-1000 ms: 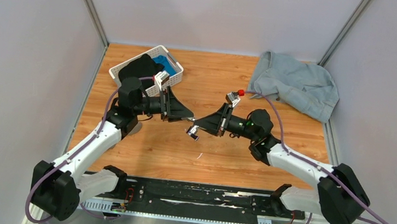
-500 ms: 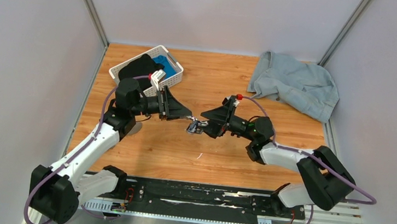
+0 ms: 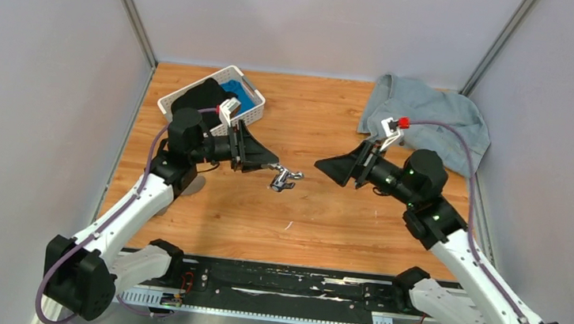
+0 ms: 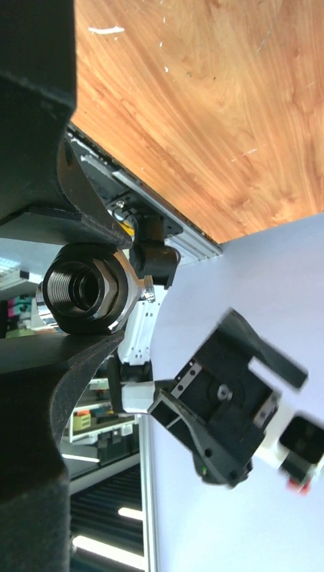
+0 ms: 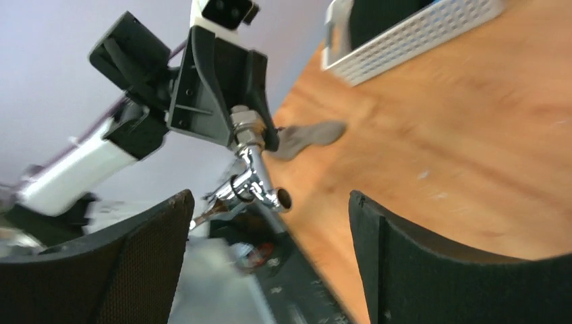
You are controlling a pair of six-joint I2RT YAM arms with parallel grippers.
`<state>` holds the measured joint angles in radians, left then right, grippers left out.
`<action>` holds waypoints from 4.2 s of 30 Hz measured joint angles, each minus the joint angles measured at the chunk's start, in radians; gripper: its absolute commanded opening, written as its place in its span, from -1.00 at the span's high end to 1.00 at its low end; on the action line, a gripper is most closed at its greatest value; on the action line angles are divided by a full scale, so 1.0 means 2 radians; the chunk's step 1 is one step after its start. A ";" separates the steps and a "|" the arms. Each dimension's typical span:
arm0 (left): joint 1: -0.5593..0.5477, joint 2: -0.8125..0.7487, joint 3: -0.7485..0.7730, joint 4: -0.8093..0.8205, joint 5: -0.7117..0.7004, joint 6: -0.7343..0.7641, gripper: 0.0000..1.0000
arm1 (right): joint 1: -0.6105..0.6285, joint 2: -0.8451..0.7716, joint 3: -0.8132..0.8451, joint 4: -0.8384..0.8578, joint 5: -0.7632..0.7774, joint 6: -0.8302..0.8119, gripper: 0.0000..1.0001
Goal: Install the water faucets
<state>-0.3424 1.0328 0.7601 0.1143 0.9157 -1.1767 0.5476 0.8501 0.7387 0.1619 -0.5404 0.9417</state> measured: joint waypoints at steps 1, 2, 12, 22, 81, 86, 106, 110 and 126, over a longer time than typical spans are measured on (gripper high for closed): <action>0.000 0.002 0.003 -0.002 0.001 -0.006 1.00 | 0.005 -0.010 0.028 -0.046 0.025 -0.069 -0.59; 0.000 0.004 0.006 -0.004 0.001 -0.013 1.00 | 0.008 -0.018 0.046 -0.072 0.042 -0.125 -0.58; 0.000 0.010 0.027 -0.040 0.002 -0.048 1.00 | 0.186 -0.129 -0.048 -0.053 0.178 -0.589 -0.63; 0.000 0.020 0.027 -0.047 0.002 -0.058 1.00 | 0.347 -0.032 -0.103 0.130 0.353 -0.863 -0.63; 0.004 0.018 0.027 -0.022 0.012 -0.067 1.00 | 0.343 0.137 -0.072 0.319 0.393 -0.789 0.22; 0.005 0.018 0.027 -0.017 0.014 -0.072 1.00 | 0.372 0.161 -0.072 0.360 0.433 -0.829 0.54; 0.002 0.016 0.027 -0.015 0.005 -0.075 1.00 | 0.394 0.159 -0.074 0.375 0.506 -0.726 -0.05; 0.003 0.009 0.027 -0.009 0.004 -0.083 1.00 | 0.394 0.126 -0.086 0.380 0.493 -0.756 -0.37; 0.003 0.008 0.027 -0.009 0.004 -0.085 1.00 | 0.406 0.152 -0.110 0.442 0.456 -0.977 -0.39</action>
<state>-0.3370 1.0489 0.8131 0.0956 0.9237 -1.3464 1.3602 1.1549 0.5186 1.0451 0.3721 -1.0119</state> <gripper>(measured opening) 0.467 0.720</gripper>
